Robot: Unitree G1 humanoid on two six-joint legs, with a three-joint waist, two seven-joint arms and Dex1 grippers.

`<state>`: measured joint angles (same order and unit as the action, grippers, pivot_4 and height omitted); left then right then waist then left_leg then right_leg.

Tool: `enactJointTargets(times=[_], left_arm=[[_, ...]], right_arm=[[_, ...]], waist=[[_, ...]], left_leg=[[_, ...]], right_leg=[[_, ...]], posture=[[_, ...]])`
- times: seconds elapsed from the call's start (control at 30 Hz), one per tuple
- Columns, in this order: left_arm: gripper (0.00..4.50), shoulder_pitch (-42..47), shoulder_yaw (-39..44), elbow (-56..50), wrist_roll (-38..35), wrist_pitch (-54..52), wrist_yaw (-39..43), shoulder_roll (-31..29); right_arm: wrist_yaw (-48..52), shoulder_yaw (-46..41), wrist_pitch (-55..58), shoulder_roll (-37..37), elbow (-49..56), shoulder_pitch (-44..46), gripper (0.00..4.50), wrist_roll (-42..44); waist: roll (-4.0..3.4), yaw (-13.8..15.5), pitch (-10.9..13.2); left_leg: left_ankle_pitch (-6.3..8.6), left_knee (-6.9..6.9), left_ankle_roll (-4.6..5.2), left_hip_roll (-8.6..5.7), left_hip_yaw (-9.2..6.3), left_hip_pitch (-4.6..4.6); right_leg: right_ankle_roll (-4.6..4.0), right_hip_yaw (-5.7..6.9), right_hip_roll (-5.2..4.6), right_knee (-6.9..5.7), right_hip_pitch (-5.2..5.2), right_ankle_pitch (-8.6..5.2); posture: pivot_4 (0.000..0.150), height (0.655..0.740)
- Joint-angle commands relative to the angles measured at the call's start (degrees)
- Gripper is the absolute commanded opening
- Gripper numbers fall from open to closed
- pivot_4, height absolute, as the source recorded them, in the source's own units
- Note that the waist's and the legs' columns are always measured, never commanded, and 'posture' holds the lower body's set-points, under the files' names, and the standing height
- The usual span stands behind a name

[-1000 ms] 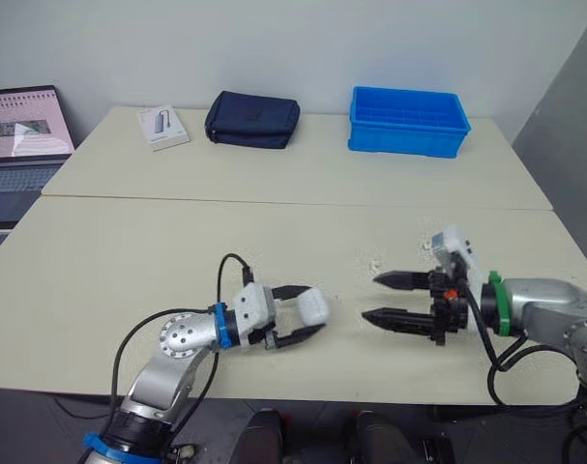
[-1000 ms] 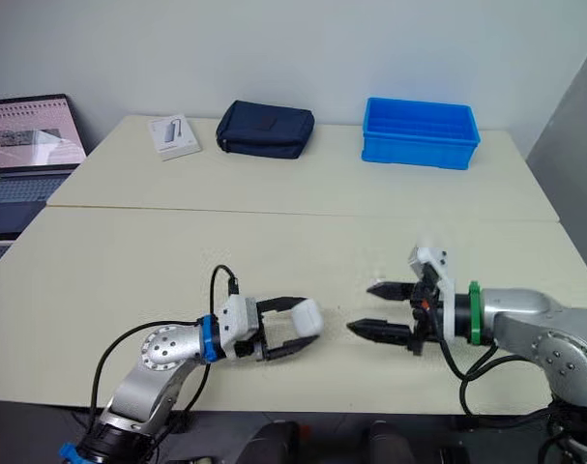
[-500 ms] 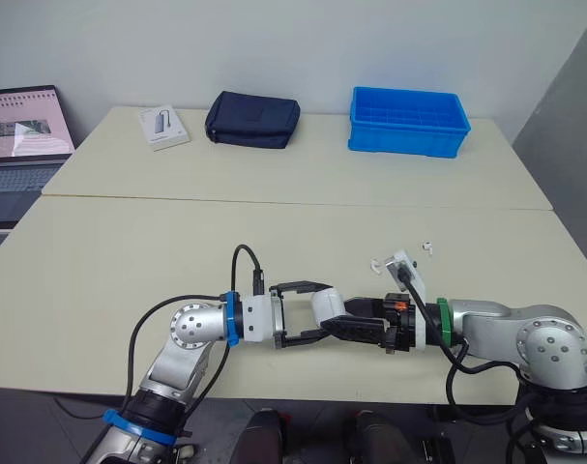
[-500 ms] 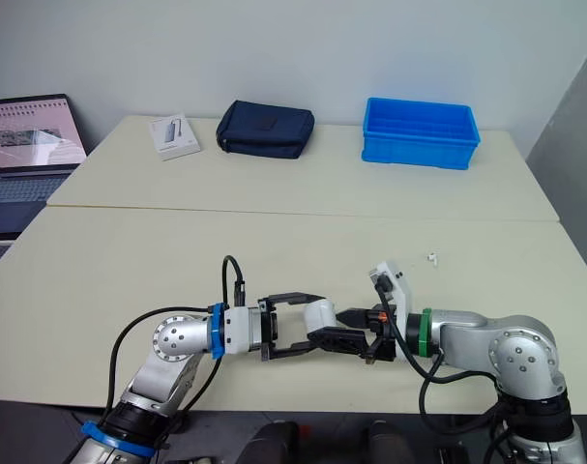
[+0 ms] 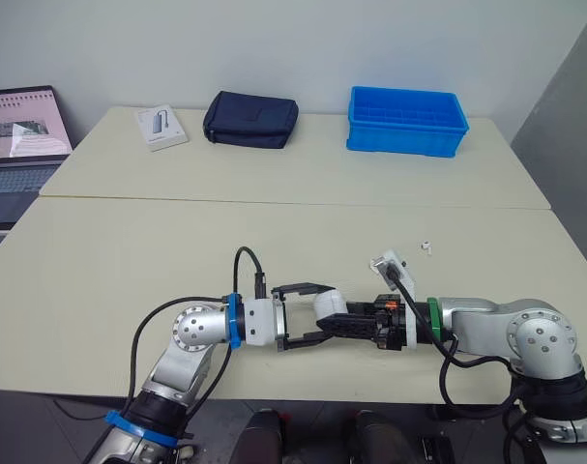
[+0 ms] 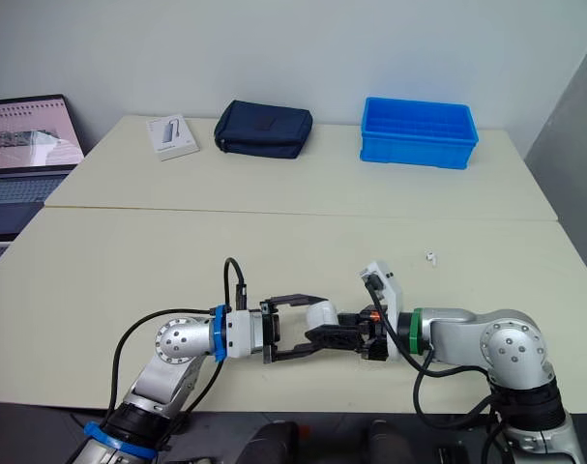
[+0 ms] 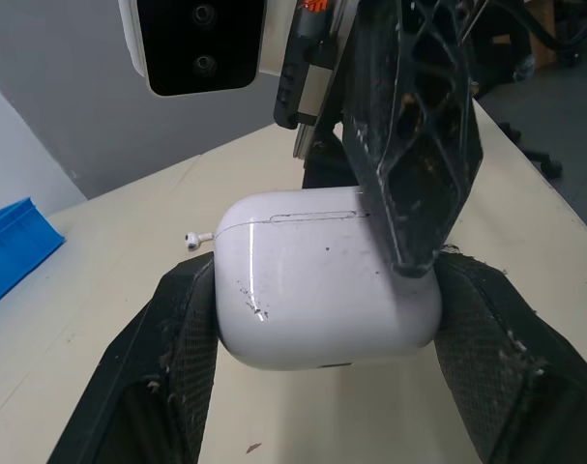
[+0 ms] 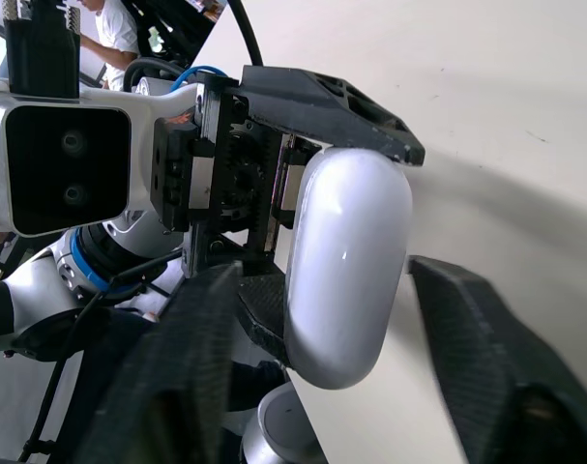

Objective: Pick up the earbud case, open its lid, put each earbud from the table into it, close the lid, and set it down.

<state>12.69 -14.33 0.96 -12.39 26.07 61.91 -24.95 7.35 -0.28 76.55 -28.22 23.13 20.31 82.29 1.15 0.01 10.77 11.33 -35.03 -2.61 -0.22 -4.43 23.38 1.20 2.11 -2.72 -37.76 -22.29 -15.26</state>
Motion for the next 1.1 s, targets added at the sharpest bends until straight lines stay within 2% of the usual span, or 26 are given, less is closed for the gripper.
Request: enactJointTargets(times=[0.03,0.1,0.4,0.5,0.57,0.67,0.7,0.8,0.93,1.03,1.1], left_arm=[[2.81,0.1,-0.1,-1.5,0.1,1.3,-1.1,0.5],[2.81,0.2,0.0,-1.2,0.2,1.5,-1.4,0.6],[2.81,0.1,-0.3,-1.2,-0.1,2.2,-2.2,1.0],[2.81,-0.3,-0.1,-2.1,-2.7,0.0,-1.7,1.3],[3.52,-0.1,0.0,-2.6,-3.7,-2.7,-1.3,0.9],[4.36,0.4,-0.1,-3.1,-4.0,-5.3,0.4,-0.8],[4.5,0.5,-0.2,-3.4,-4.2,-6.2,1.3,-1.6],[4.5,0.7,0.4,-4.9,-5.7,-13.2,3.7,-5.4],[4.5,1.7,2.1,-8.6,-10.4,-31.9,3.7,-11.2],[4.5,3.7,2.5,-12.9,-14.1,-45.5,2.6,-14.5],[4.5,5.6,2.4,-15.1,-14.9,-50.5,1.3,-14.7]], right_arm=[[0.3,0.2,-1.0,-0.3,0.5,0.8,1.37,2.4],[0.4,0.5,-0.9,-0.5,0.2,0.8,0.83,3.0],[0.8,1.5,-1.9,-0.9,-0.7,1.3,0.83,3.4],[1.2,1.6,-2.0,-1.1,-0.8,1.5,0.83,3.2],[1.6,1.8,-2.1,-1.3,-0.9,1.8,0.83,3.1],[2.5,2.0,-2.1,-2.0,-1.3,2.6,0.83,2.5],[2.9,2.0,-2.1,-2.3,-1.5,2.9,0.83,2.1],[4.8,2.2,-1.7,-4.0,-1.9,4.4,0.83,0.4],[12.4,6.1,-2.9,-10.9,0.3,8.5,0.83,-9.9],[22.7,15.3,-9.6,-20.0,4.6,12.9,0.83,-24.8],[28.0,20.2,-14.3,-23.7,6.4,14.7,0.83,-32.3]], waist=[[0.0,0.0,0.0],[0.0,0.0,0.0],[0.0,0.0,0.0],[0.0,0.0,0.0],[0.0,0.0,0.0],[0.0,0.0,0.0],[0.0,-0.1,0.0],[-0.02,-0.2,0.0],[-0.04,-0.2,0.0],[-0.12,-0.2,0.1],[-0.12,-0.2,0.1]], left_leg=[[0.0,0.0,0.0,0.0,0.0,0.0],[0.0,0.0,0.0,0.0,0.0,0.0],[0.0,0.0,0.0,0.0,0.0,0.0],[0.0,0.0,0.0,0.0,0.0,0.0],[0.0,0.0,0.0,0.0,0.0,0.0],[0.0,0.0,0.0,0.01,-0.01,0.0],[0.0,0.0,0.0,0.01,-0.01,0.0],[0.0,0.0,0.0,0.04,-0.01,0.0],[0.0,0.01,0.0,0.06,-0.05,0.0],[0.0,0.02,0.0,0.05,-0.09,0.04],[0.0,0.03,0.0,0.05,-0.14,0.07]], right_leg=[[0.0,0.0,0.0,0.0,0.0,0.0],[0.0,0.0,0.01,0.0,0.0,0.0],[0.0,0.0,0.01,0.0,0.0,0.0],[0.0,0.0,0.01,0.0,0.0,0.0],[0.0,0.0,0.01,0.0,0.0,0.0],[0.0,0.0,0.02,0.0,0.0,0.0],[0.0,0.0,0.02,0.0,0.0,0.0],[0.0,0.0,0.07,0.0,-0.01,0.0],[-0.01,0.03,0.08,0.01,-0.02,-0.01],[0.0,0.06,0.08,0.04,-0.07,-0.01],[0.0,0.12,0.08,0.09,-0.07,-0.03]], posture=[[0.15,0.74],[0.15,0.74],[0.15,0.74],[0.15,0.74],[0.15,0.74],[0.15,0.74],[0.15,0.74],[0.15,0.74],[0.15,0.74],[0.15,0.74],[0.15,0.74]])
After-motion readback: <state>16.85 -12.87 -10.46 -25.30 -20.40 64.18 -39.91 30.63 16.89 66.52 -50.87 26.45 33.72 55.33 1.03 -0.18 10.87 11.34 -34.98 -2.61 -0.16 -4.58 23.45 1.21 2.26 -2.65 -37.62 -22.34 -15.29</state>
